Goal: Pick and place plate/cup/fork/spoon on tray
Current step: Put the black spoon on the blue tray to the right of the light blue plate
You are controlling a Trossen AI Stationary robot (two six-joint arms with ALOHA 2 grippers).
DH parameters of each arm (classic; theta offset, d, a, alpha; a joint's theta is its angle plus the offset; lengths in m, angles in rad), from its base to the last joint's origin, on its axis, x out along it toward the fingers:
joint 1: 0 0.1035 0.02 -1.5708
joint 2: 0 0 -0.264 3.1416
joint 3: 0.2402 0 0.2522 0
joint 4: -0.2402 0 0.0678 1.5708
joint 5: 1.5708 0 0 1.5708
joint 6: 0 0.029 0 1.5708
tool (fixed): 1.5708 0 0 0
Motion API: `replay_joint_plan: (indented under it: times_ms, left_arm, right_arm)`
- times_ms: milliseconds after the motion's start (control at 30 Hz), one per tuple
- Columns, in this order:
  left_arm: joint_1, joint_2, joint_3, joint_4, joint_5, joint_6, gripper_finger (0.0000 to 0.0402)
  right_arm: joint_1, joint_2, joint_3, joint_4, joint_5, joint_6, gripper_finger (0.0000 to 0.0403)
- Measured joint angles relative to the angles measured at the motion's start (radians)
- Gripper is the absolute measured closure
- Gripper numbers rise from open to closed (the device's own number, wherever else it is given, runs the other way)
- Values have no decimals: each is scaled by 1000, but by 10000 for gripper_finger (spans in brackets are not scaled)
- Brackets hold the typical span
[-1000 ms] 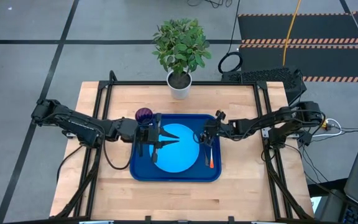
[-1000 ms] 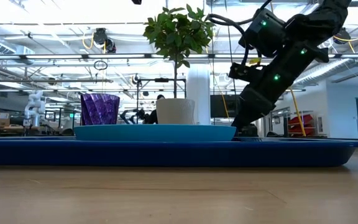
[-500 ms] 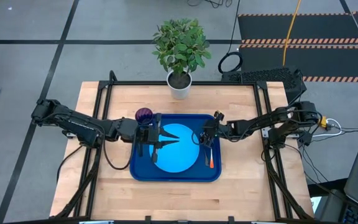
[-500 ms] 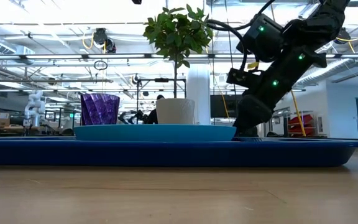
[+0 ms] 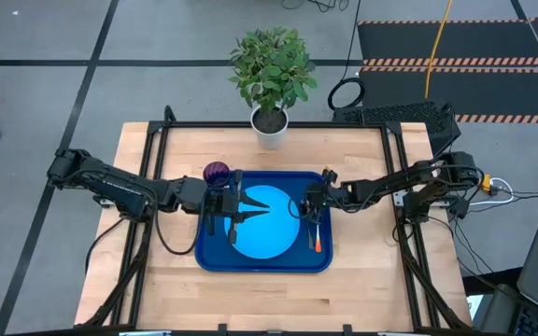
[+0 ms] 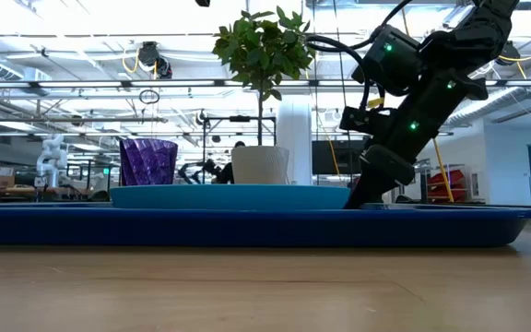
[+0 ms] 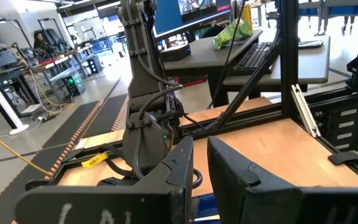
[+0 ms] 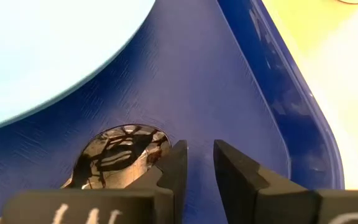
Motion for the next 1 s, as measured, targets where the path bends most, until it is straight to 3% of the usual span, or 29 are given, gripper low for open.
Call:
replay_joint_plan:
  times_ms: [233, 433, 733, 1000]
  left_arm:
    - [0, 0, 0, 0, 0, 0, 350]
    - [0, 0, 0, -1, 0, 0, 350]
    - [0, 0, 0, -2, 0, 0, 350]
    - [0, 0, 0, -1, 0, 0, 350]
  right_arm:
    - [0, -7, 0, 10, 60, -3, 330]
    - [4, -28, 1, 28, 47, -16, 330]
    - [11, -41, 1, 18, -53, -29, 330]
    - [10, -37, 0, 7, -18, -14, 330]
